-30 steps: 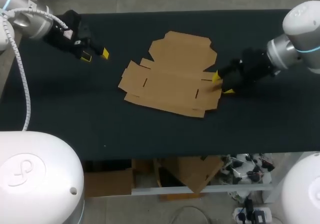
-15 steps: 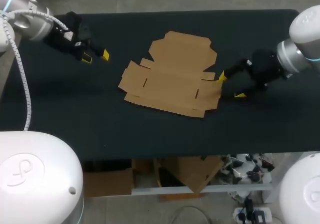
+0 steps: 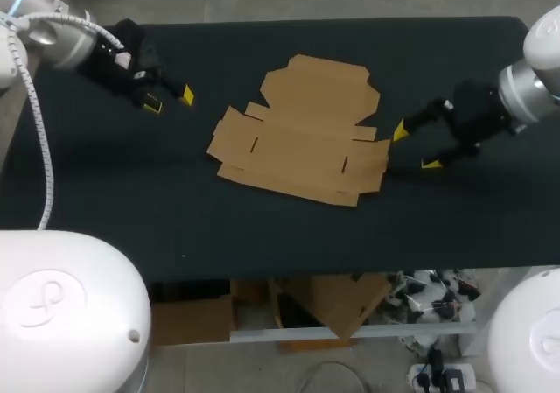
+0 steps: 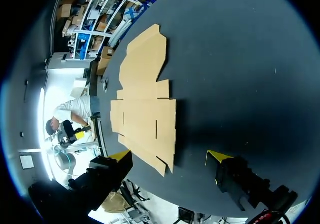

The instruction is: Assemble the packaging by folding the flat box into shape, placing the metal phone stand inside, and closing the box properly

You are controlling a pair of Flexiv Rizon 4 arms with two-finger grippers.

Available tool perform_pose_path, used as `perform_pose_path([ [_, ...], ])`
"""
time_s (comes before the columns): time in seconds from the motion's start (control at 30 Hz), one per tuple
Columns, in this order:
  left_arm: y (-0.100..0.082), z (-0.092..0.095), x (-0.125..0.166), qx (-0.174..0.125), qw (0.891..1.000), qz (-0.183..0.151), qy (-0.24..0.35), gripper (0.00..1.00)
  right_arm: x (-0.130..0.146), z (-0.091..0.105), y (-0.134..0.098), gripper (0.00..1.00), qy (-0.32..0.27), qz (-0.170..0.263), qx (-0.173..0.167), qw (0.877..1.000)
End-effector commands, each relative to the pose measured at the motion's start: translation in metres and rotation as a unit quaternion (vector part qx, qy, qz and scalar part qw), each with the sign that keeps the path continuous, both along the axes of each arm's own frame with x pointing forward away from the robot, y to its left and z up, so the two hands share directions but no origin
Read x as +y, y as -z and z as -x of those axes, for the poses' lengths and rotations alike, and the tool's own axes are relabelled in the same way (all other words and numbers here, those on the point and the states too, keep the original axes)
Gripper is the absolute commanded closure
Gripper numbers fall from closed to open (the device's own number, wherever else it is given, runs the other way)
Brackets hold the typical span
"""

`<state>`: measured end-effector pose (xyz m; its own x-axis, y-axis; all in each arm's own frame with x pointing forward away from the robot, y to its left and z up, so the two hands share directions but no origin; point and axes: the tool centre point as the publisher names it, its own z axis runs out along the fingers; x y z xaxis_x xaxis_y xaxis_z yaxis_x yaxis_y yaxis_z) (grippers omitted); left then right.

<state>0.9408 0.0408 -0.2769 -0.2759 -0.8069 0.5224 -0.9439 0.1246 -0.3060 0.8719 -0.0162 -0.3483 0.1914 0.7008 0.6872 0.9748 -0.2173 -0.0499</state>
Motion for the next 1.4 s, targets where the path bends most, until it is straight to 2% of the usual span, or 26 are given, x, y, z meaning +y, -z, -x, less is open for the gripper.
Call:
perform_pose_path([
  [0.03,-0.001,0.005,0.0,0.016,1.0,0.001,-0.026,0.0,0.002,-0.001,0.005,0.0,-0.003,0.0,0.003,1.0],
  [0.2,-0.003,0.022,0.001,0.019,0.998,0.001,-0.054,0.0,-0.001,0.007,0.007,0.0,-0.002,0.001,0.011,1.0],
  [0.47,-0.011,0.042,-0.007,0.027,0.998,-0.006,-0.063,0.0,-0.004,0.018,0.008,0.0,-0.001,0.005,0.031,0.999],
  [0.87,-0.011,0.042,-0.007,0.027,0.998,-0.006,-0.063,0.0,-0.004,0.018,0.008,0.0,-0.001,0.005,0.031,0.999],
  [0.97,-0.011,0.042,-0.007,0.027,0.998,-0.006,-0.063,0.0,0.009,0.01,0.018,0.0,-0.007,-0.013,0.045,0.999],
  [1.1,-0.011,0.042,-0.007,0.027,0.998,-0.006,-0.063,0.0,0.021,0.005,0.025,0.0,0.001,-0.012,0.053,0.999],
  [1.33,-0.011,0.042,-0.007,0.027,0.998,-0.006,-0.063,0.0,0.027,0.0,0.027,0.0,0.006,-0.01,0.032,0.999],
  [1.37,-0.011,0.042,-0.007,0.027,0.998,-0.006,-0.063,0.0,0.027,-0.002,0.029,0.1,0.007,-0.011,0.032,0.999],
  [1.4,-0.011,0.042,-0.007,0.027,0.998,-0.006,-0.063,0.0,0.028,-0.004,0.03,0.26,0.007,-0.014,0.033,0.999],
])
